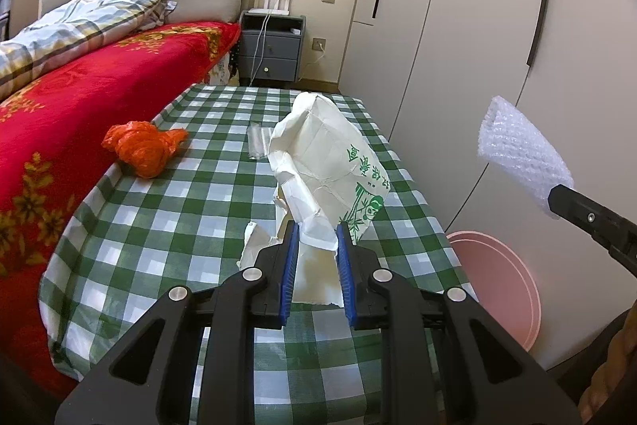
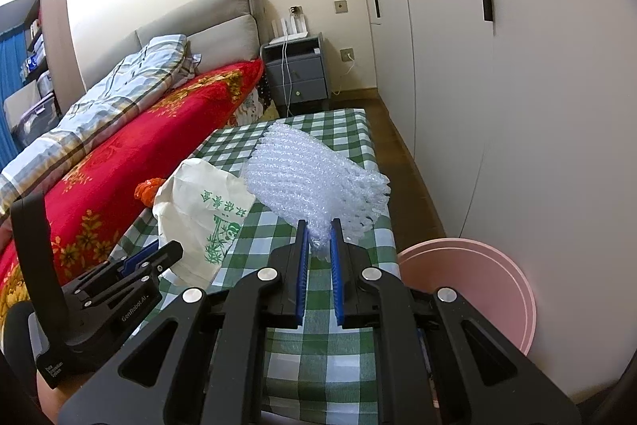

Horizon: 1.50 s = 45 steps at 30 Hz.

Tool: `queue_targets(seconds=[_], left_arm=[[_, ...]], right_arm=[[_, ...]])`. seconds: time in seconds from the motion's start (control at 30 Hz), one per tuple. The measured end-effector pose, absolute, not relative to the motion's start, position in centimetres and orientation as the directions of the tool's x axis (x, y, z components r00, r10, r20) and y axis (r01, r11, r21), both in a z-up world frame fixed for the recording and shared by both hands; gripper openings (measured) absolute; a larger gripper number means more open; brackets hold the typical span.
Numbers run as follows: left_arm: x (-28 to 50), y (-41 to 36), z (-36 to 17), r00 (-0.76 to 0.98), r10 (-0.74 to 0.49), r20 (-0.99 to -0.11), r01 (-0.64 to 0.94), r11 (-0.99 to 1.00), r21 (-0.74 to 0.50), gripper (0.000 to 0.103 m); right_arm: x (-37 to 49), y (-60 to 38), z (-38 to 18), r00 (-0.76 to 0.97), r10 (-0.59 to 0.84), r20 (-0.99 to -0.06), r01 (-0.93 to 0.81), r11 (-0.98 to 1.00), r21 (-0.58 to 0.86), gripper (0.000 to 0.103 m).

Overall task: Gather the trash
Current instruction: 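Carry both items over the pink bin and open both grippers to drop them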

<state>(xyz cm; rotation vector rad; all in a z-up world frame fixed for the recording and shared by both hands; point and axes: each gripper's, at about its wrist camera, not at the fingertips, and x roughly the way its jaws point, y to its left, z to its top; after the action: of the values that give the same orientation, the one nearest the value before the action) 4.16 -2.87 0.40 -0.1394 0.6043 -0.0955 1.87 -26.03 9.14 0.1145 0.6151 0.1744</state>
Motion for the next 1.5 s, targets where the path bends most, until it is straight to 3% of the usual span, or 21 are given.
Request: queue_targets(seconds=[0.83,1.5], left_arm=[[5.6,-5.2,-0.5,0.808,-0.186,-0.559,0.109,0.980,-0.168,0.019],[7.9,-17.5,-2.2,0.725,-0.359,-0.588,0.304,0.933,-0.195,0.019]], right_arm=[[2.7,-29.0,8.6,0.814,0.085,-0.575,0.010,0.987,0.160,0.011],[2.0,-37.8,8.3,0.791,-0.102,-0.603,0.269,0.943,0.193,0.011]])
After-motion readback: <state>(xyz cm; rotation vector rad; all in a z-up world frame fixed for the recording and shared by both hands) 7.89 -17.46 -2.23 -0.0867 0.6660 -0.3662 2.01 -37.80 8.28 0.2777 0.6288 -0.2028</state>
